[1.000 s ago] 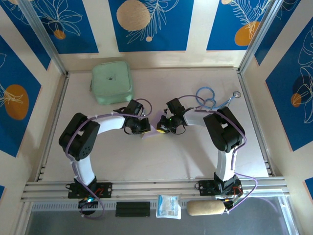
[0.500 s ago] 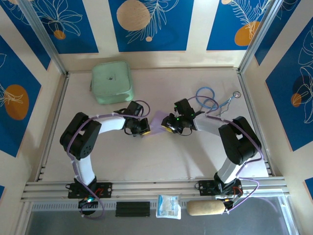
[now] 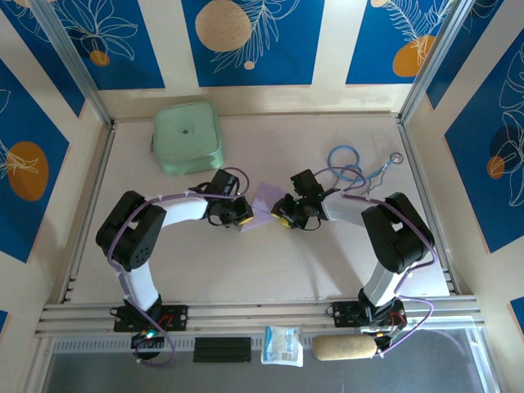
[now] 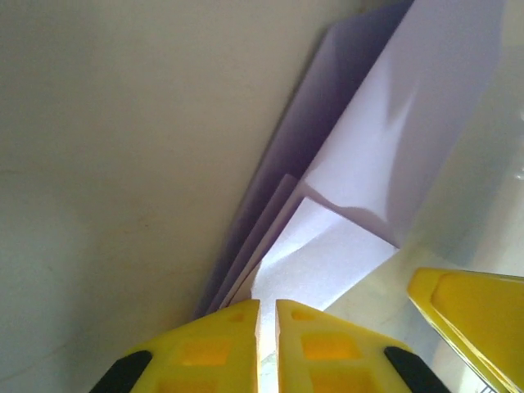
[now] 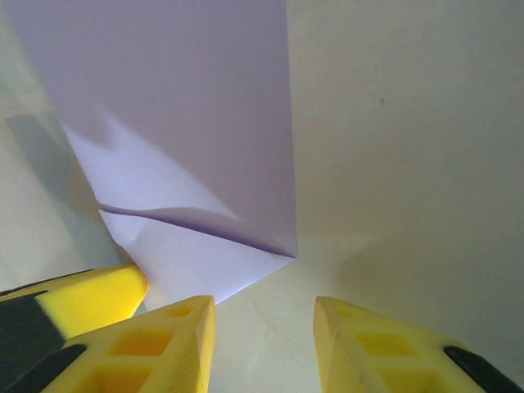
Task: Fold a paper plane with a square sheet of paper (pick it up from the middle)
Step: Fold the wing for the fifth time at the center of the table.
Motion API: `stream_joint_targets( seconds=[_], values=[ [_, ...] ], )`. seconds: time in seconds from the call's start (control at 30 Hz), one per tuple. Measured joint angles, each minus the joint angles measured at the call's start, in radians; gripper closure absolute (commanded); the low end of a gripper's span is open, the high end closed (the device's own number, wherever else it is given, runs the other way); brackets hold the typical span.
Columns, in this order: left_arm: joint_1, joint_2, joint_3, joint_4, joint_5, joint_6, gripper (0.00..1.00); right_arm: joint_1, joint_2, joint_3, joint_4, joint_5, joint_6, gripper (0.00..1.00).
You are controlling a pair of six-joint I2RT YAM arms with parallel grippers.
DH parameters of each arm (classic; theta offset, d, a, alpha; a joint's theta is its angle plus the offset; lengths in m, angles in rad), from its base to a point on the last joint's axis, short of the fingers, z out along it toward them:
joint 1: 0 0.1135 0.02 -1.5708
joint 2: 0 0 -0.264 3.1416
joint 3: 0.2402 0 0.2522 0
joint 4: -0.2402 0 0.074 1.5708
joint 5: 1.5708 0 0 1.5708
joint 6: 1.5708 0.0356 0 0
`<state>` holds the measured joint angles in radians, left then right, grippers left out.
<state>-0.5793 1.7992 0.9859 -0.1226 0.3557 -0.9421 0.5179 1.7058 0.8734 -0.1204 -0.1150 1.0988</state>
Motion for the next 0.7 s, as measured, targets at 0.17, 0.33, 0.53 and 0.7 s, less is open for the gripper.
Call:
stream_joint_targets(
  seconds=[0.17,0.33,0.53,0.7],
  values=[
    [-0.001,0.002,0.067,-0.033,-0.032,0.036,0.88,0.0,0.0,0.0,0.0,0.0,0.007,0.6],
    [-0.001,0.049,0.134,-0.055,-0.063,0.072,0.92,0.0,0.0,0.0,0.001,0.0,0.01,0.6],
    [-0.001,0.105,0.143,-0.085,-0.087,0.087,0.96,0.0,0.0,0.0,0.0,0.0,0.01,0.6],
    [-0.001,0.113,0.143,-0.083,-0.098,0.083,0.99,0.0,0.0,0.0,0.0,0.0,0.013,0.6]
  ],
)
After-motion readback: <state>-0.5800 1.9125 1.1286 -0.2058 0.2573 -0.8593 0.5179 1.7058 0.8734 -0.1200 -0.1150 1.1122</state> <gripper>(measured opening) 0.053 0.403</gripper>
